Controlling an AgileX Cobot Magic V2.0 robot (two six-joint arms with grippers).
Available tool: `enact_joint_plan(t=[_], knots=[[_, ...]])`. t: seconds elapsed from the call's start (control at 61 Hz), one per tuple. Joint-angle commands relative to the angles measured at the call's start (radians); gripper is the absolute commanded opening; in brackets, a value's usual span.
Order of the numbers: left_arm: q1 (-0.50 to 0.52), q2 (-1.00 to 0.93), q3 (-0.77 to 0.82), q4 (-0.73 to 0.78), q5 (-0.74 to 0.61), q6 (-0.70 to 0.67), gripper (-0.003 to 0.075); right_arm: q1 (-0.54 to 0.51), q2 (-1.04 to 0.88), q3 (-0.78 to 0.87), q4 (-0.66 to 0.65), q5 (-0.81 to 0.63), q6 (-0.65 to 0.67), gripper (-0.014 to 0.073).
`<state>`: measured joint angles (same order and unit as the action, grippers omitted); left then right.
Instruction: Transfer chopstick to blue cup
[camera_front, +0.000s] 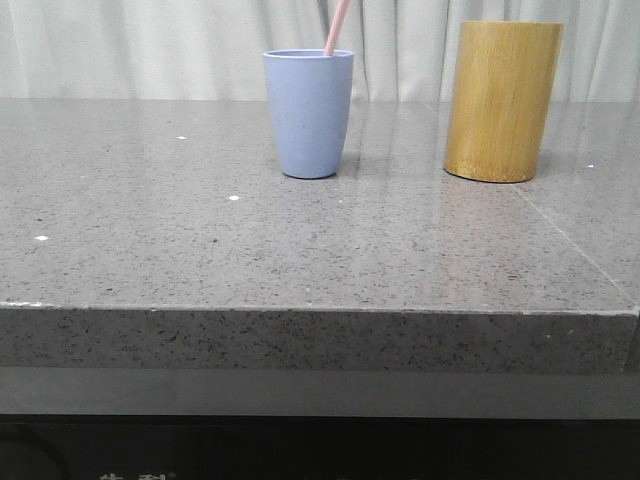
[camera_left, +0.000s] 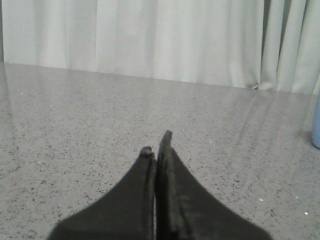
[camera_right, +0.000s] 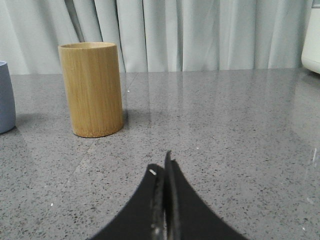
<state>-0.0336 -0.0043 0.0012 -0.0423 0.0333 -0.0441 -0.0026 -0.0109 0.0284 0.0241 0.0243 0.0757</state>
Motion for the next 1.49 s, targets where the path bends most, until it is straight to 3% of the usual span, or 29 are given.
enact_joint_plan(t=[0.0,1.477], knots=[[0.001,-0.024,0.008,-0.002,-0.085,-0.006,-0.0019,-0.002,-0.021,-0.005,-0.016,-0.073,0.008,-0.0067],[0.001,-0.024,0.008,-0.002,-0.085,-0.006,-0.0019,-0.029,-0.021,-0.005,-0.017,-0.074,0.011,-0.0067]])
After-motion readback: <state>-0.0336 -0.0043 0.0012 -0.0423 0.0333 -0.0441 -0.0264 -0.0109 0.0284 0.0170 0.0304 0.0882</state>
